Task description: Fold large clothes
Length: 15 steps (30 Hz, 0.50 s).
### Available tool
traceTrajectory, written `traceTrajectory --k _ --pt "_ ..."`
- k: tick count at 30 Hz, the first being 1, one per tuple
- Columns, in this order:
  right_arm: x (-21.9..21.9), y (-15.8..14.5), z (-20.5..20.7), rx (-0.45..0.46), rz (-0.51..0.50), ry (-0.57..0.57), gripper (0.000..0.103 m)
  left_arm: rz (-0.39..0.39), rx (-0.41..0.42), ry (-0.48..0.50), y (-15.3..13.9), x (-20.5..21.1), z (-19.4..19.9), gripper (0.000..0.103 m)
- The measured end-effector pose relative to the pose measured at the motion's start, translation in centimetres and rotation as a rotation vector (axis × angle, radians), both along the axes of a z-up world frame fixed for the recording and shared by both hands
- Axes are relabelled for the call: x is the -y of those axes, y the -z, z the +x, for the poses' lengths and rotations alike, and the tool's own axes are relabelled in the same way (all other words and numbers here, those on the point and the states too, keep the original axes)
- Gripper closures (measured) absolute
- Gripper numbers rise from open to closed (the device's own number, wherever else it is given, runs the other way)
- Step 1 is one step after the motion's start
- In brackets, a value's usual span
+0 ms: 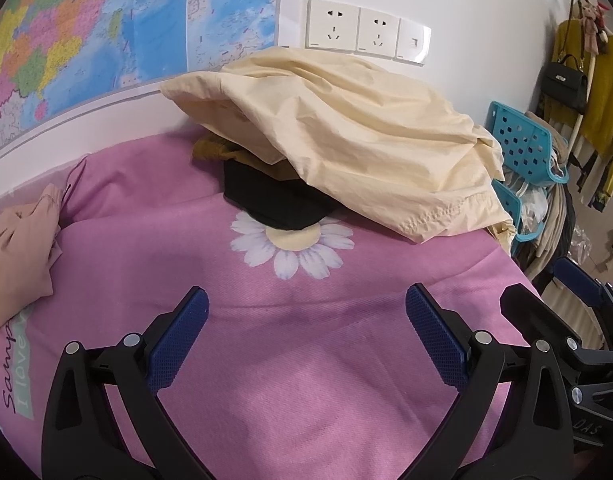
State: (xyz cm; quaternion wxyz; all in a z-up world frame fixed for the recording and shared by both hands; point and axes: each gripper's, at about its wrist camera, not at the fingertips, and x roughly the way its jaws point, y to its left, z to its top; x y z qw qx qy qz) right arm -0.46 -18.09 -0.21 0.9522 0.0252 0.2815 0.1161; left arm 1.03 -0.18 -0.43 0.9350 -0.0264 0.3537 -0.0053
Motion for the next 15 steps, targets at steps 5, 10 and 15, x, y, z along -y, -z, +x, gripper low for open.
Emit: traceTrajectory --k 5,10,15 --pt "-0.24 -0.09 0.32 0.005 -0.006 -0.003 0.006 -0.007 -0.007 -0.005 0.17 -0.31 0.30 0.005" --pt "-0.24 0.02 0.22 0.005 -0.005 -0.004 0.006 -0.007 -0.008 -0.005 0.24 -0.41 0.41 0.005" --pt "-0.25 0.06 0.28 0.004 -0.007 -0.003 0.006 -0.011 -0.008 -0.004 0.26 -0.47 0.45 0.005"
